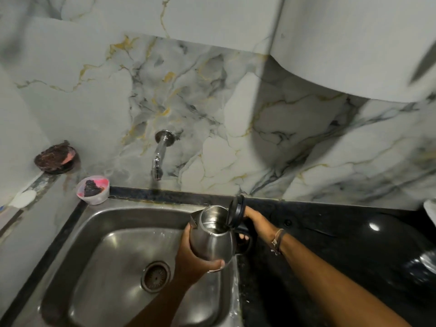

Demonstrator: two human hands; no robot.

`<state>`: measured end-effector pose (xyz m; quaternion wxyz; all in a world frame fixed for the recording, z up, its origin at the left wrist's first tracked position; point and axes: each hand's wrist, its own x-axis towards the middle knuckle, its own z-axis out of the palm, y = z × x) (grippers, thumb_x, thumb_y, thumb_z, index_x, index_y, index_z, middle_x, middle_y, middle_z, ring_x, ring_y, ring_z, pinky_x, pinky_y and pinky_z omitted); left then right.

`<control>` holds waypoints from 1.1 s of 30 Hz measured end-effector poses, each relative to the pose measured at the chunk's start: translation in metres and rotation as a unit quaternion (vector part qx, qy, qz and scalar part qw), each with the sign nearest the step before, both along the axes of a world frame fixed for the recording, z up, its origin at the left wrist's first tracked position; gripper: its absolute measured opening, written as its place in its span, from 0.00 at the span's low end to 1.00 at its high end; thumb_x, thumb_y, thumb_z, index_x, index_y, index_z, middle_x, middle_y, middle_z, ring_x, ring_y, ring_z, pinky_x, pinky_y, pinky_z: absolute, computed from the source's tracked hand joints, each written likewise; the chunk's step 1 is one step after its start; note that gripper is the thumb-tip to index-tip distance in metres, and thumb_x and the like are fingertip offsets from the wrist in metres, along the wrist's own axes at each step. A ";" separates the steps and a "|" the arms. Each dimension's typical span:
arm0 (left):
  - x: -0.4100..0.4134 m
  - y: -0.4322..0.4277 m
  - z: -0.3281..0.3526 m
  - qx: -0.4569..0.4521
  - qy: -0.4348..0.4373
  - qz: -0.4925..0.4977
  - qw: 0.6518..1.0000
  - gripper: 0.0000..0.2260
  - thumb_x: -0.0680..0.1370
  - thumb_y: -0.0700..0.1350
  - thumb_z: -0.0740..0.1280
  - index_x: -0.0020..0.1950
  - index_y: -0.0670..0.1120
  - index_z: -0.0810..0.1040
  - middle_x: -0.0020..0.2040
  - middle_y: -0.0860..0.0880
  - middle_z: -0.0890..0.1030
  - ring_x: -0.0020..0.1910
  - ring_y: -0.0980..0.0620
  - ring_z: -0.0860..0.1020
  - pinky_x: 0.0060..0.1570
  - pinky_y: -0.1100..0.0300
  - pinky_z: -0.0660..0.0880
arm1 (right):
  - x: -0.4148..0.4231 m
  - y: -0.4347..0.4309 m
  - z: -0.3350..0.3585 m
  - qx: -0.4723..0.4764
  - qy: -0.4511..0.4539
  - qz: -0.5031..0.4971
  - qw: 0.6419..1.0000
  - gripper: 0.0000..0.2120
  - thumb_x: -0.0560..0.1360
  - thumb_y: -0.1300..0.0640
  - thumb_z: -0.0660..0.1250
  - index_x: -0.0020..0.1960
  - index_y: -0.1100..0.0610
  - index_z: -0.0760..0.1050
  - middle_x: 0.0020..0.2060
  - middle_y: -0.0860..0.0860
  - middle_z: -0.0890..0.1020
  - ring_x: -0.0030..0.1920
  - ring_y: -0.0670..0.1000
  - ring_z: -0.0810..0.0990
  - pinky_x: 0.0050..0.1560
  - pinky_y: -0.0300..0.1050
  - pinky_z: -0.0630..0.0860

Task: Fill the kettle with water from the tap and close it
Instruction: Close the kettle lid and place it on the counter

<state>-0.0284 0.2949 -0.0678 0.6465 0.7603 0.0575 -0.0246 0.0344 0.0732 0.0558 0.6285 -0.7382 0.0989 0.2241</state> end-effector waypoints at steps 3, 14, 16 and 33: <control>-0.008 -0.041 0.005 0.028 0.000 0.000 1.000 0.73 0.47 0.60 0.93 0.86 0.57 0.59 0.78 0.50 0.76 0.75 0.45 0.77 0.69 0.39 0.81 | -0.004 -0.043 0.009 -0.032 0.020 0.029 0.999 0.26 0.66 0.28 0.72 0.44 0.49 0.92 0.44 0.56 0.90 0.43 0.55 0.87 0.50 0.50 0.81; -0.015 -0.226 0.024 0.090 -0.077 0.030 0.992 0.64 0.51 0.63 0.91 0.82 0.69 0.60 0.78 0.59 0.74 0.77 0.55 0.74 0.73 0.49 0.77 | 0.004 -0.196 0.024 -0.174 0.026 0.061 0.983 0.24 0.59 0.31 0.73 0.38 0.52 0.88 0.29 0.48 0.86 0.22 0.47 0.78 0.31 0.42 0.73; -0.011 -0.257 0.027 0.089 -0.070 0.043 0.993 0.62 0.51 0.62 0.91 0.76 0.78 0.56 0.79 0.57 0.74 0.77 0.54 0.74 0.75 0.46 0.76 | 0.010 -0.217 0.023 -0.225 -0.004 0.066 0.972 0.29 0.57 0.28 0.71 0.40 0.52 0.86 0.31 0.47 0.86 0.26 0.49 0.80 0.33 0.44 0.73; 0.060 -0.361 -0.008 0.090 -0.057 0.091 0.990 0.66 0.51 0.60 0.90 0.77 0.82 0.53 0.74 0.74 0.68 0.73 0.70 0.70 0.73 0.60 0.68 | 0.094 -0.312 -0.024 -0.263 -0.062 0.054 0.961 0.30 0.58 0.22 0.75 0.42 0.46 0.90 0.33 0.42 0.90 0.41 0.51 0.90 0.48 0.51 0.87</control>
